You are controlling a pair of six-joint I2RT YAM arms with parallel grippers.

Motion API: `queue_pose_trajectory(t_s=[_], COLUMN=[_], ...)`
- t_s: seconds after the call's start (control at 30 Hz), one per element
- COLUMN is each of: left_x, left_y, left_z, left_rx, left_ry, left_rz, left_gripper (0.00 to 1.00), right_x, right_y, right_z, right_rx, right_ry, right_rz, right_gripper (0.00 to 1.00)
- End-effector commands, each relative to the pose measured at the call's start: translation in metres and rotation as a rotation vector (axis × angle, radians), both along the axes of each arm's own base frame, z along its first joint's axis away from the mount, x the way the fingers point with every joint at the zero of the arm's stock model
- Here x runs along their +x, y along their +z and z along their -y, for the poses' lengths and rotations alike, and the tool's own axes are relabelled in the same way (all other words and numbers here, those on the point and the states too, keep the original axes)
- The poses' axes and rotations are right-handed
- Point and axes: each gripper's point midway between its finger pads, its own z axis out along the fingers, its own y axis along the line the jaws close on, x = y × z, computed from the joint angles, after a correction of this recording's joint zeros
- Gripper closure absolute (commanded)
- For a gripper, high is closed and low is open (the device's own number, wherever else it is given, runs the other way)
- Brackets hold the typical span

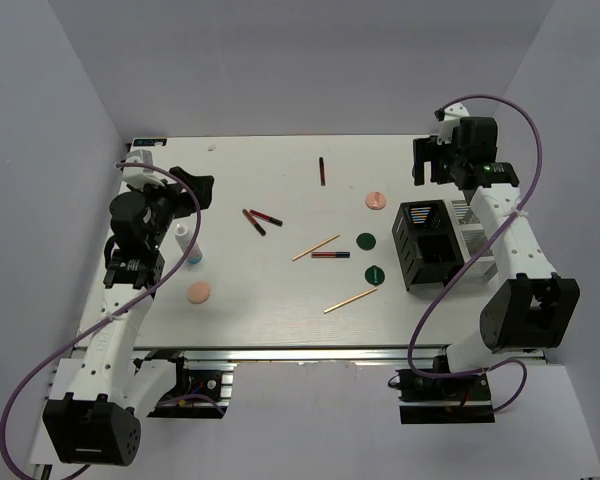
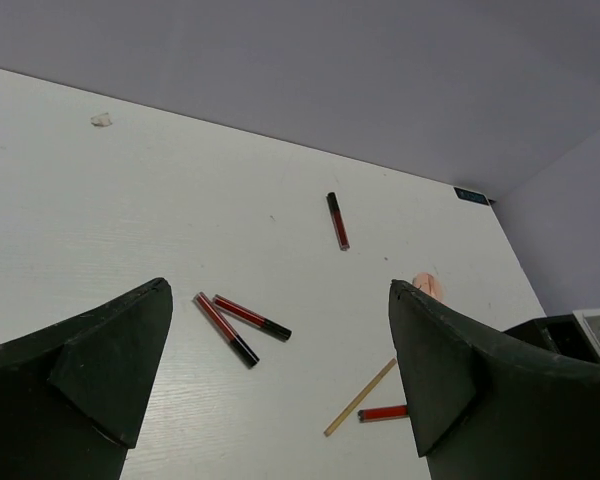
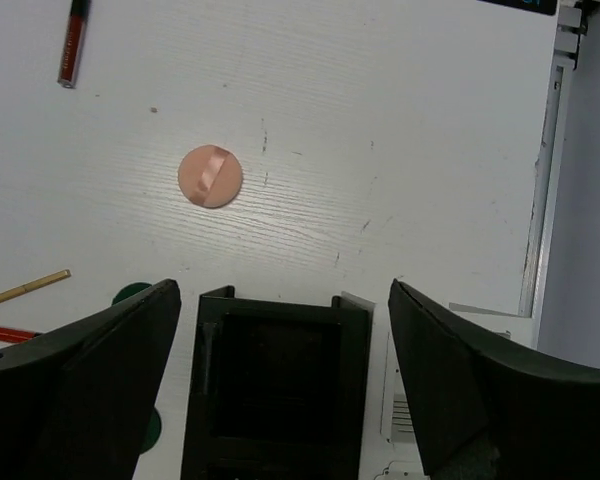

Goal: Organize the makeup

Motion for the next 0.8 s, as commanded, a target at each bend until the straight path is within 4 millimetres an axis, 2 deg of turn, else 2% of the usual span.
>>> queue_pose_trajectory(t_s=[0.0,0.13,0.17,0.3,0.43,0.5,0.53,0.57,0.6,0.63,0.67,0.7,0.73,0.77], left_x=[-0.003,-0.004,-0.004,-0.004,-0.004,-0.004,-0.003,-0.002,-0.002,-0.001,-0.002,-0.003,-0.006,-0.008], left_y=[0.020,0.026,0.026,0.024,0.019,0.019,0.016,0.014,0.011,0.009,0.010,0.007,0.008,0.005], left_z=[0.014,0.018,0.019,0.020,0.023,0.024,0.024,0.025,0.025,0.025,0.025,0.025,0.025,0.026], left_rx=[-0.018,-0.017,-0.020,-0.030,-0.038,-0.045,-0.046,-0.052,-0.053,-0.057,-0.058,-0.059,-0.068,-0.073], left_ry=[-0.079,-0.108,-0.110,-0.116,-0.129,-0.132,-0.134,-0.135,-0.135,-0.134,-0.136,-0.134,-0.135,-0.136], left_rz=[0.029,0.039,0.038,0.030,-0.002,-0.012,-0.024,-0.035,-0.051,-0.063,-0.066,-0.078,-0.078,-0.084], left_gripper=[0.02,0.02,0.02,0.02,0.03,0.16,0.28,0.52,0.63,0.72,0.77,0.80,0.76,0.65], right_x=[0.013,0.012,0.010,-0.002,-0.006,-0.004,-0.002,0.001,0.006,0.012,0.017,0.032,0.050,0.058], right_y=[0.030,0.030,0.030,0.029,0.007,-0.002,-0.004,-0.018,-0.013,-0.032,-0.035,-0.020,-0.037,-0.038], right_z=[-0.018,-0.039,-0.053,-0.081,-0.112,-0.127,-0.143,-0.152,-0.163,-0.179,-0.188,-0.196,-0.201,-0.211], right_rx=[0.024,0.039,0.062,0.064,-0.121,-0.165,-0.185,-0.196,-0.201,-0.215,-0.187,-0.141,-0.096,-0.009], right_ry=[0.089,0.243,0.318,0.490,0.624,0.663,0.680,0.702,0.717,0.734,0.718,0.674,0.613,0.563], right_rz=[0.088,0.094,0.094,0.090,0.089,0.083,0.096,0.068,0.080,0.035,0.017,0.049,0.014,-0.006], right_gripper=[0.11,0.11,0.11,0.11,0.10,0.10,0.11,0.11,0.11,0.11,0.11,0.11,0.22,0.37])
